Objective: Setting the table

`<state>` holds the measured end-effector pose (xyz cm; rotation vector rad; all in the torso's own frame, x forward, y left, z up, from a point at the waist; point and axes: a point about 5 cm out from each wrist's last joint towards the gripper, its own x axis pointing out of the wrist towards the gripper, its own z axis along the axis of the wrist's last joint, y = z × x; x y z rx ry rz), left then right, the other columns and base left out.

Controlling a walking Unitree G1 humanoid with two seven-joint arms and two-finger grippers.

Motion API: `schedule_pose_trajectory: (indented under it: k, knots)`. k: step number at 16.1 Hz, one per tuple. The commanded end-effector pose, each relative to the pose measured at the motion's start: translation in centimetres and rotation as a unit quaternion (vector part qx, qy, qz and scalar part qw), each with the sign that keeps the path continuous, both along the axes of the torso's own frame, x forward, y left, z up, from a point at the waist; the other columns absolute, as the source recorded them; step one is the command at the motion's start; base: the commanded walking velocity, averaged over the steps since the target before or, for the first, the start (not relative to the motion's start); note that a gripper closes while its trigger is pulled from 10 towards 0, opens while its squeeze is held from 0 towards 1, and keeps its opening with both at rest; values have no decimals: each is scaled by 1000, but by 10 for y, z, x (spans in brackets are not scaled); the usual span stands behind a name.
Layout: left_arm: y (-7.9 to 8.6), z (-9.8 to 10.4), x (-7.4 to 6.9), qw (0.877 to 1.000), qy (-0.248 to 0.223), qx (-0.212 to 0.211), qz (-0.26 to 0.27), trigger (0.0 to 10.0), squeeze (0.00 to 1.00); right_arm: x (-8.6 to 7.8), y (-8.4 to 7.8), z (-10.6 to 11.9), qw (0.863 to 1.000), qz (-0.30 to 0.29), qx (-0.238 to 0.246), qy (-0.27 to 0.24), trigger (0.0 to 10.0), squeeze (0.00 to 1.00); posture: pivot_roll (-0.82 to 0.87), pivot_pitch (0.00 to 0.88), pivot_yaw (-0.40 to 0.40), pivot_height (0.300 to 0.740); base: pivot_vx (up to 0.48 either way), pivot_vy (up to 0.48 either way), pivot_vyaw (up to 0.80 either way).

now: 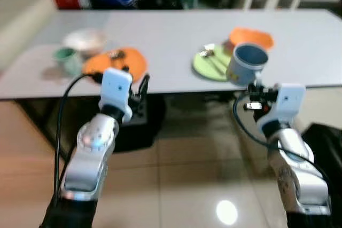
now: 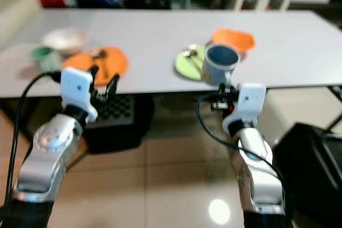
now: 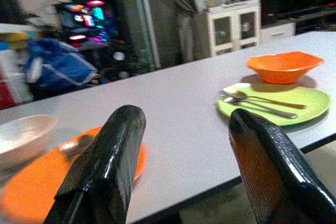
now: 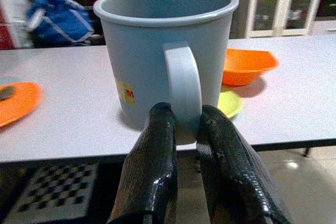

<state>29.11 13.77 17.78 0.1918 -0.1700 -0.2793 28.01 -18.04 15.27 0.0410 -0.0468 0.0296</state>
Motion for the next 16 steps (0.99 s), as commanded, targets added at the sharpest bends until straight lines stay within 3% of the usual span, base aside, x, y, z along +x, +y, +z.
schedule_pose_trajectory:
  k: [1, 16]
  knots:
    - [-8, 2, 0, 1000, -4, -2, -18, 10000, 0, -1, -9, 3, 1000, -18, -5, -5, 10000, 0, -30, 0, -13, 740, 442, 0, 0]
    - [-11, 2, 0, 999, 1, 5, -33, 10000, 0, 0, -7, 4, 1000, -20, 0, -6, 10000, 0, -22, 0, -5, 740, 443, 0, 0]
